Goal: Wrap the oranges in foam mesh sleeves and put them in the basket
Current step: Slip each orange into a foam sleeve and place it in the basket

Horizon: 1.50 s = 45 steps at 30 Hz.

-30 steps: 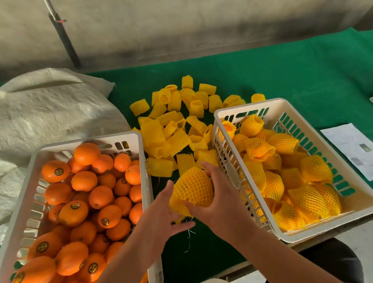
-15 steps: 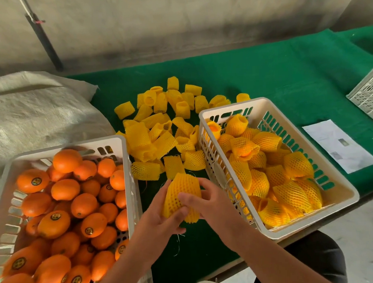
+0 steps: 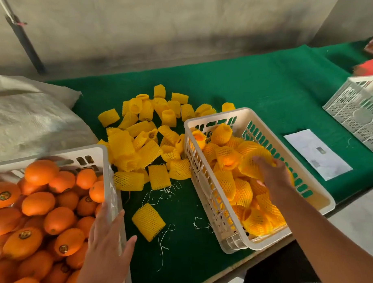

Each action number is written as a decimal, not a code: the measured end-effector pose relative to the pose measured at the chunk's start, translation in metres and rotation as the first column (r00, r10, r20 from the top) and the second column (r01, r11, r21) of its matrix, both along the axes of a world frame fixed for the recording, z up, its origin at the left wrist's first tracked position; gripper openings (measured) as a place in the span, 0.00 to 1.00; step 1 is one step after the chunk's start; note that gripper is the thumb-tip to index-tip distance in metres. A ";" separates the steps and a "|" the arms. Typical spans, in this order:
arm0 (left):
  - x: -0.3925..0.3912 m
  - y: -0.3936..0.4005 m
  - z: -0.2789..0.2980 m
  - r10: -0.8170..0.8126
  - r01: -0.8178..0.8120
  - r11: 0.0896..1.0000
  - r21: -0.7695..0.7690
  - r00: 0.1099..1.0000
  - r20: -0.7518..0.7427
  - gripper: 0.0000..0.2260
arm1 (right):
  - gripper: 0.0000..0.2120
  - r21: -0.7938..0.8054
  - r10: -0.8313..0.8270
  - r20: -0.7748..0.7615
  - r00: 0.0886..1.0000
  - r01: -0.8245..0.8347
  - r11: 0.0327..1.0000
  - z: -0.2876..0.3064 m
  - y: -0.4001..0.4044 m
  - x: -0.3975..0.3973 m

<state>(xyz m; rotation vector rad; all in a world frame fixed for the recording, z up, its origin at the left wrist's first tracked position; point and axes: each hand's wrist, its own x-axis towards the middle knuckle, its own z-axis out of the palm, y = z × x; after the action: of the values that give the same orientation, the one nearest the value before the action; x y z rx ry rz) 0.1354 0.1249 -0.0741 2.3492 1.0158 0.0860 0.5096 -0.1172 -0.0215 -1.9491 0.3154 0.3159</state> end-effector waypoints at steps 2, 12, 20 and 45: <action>0.005 0.000 0.002 0.012 -0.013 1.000 -0.012 1.000 -0.008 0.33 | 0.41 -0.120 -0.007 0.003 1.000 0.007 0.993 -0.015 -0.007 0.020; 0.005 0.002 0.005 0.061 -0.057 0.997 -0.054 0.996 0.065 0.25 | 0.38 -0.369 0.004 0.049 0.999 0.014 0.929 -0.043 0.004 0.044; -0.018 0.011 0.003 0.199 -0.167 0.974 -0.155 0.954 0.225 0.24 | 0.31 -0.406 0.327 0.230 0.917 -0.215 0.888 -0.022 -0.006 -0.041; -0.055 0.093 -0.042 0.276 -0.179 0.944 0.277 0.889 -0.365 0.37 | 0.31 -0.438 0.680 0.154 0.717 -0.567 0.697 -0.030 0.027 -0.144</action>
<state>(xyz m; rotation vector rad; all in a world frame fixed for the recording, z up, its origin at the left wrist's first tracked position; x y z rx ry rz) 0.0800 0.2181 -0.1162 2.5081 1.5591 -0.2048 0.3652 -0.0898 -0.0518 -2.3967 -0.5791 0.4098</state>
